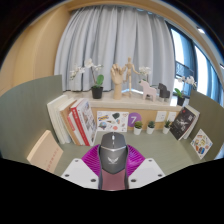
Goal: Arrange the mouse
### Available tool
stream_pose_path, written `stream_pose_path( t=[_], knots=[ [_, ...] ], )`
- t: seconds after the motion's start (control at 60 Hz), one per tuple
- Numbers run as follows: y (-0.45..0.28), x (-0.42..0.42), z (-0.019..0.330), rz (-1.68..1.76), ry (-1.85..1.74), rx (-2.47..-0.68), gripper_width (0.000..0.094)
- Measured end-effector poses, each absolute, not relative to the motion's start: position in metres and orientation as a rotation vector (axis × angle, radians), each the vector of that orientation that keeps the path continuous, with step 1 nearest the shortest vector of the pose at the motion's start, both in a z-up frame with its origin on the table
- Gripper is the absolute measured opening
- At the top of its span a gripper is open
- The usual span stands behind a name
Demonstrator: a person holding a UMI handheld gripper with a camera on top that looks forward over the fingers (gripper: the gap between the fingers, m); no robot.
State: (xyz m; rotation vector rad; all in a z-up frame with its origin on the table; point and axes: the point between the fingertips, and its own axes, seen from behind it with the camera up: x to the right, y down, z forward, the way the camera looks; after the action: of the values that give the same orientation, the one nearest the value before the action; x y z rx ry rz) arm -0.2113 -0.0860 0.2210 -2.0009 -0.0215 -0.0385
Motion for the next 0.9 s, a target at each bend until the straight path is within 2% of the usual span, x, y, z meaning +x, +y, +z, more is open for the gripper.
stream_pose_path(
  t=[0.083,0.333,0.517,0.55,0.6,0.85,0.9],
  knots=[
    [-0.068,-0.184,0.195,-0.058,-0.013,-2.033,0.0291],
    [-0.059,-0.156,0.063,-0.044,-0.023,-2.225,0.0293],
    [-0.075,-0.159,0.002,-0.003,-0.012,-2.329,0.0292],
    [-0.08,-0.161,-0.009,0.003,-0.013,-2.354,0.0321],
    [-0.08,-0.161,-0.01,0.01,0.015,-2.333,0.0319],
    [-0.078,-0.163,-0.01,0.02,0.057,-2.332,0.0518],
    [-0.081,-0.167,-0.01,0.037,0.048,-2.355,0.0655]
  ],
)
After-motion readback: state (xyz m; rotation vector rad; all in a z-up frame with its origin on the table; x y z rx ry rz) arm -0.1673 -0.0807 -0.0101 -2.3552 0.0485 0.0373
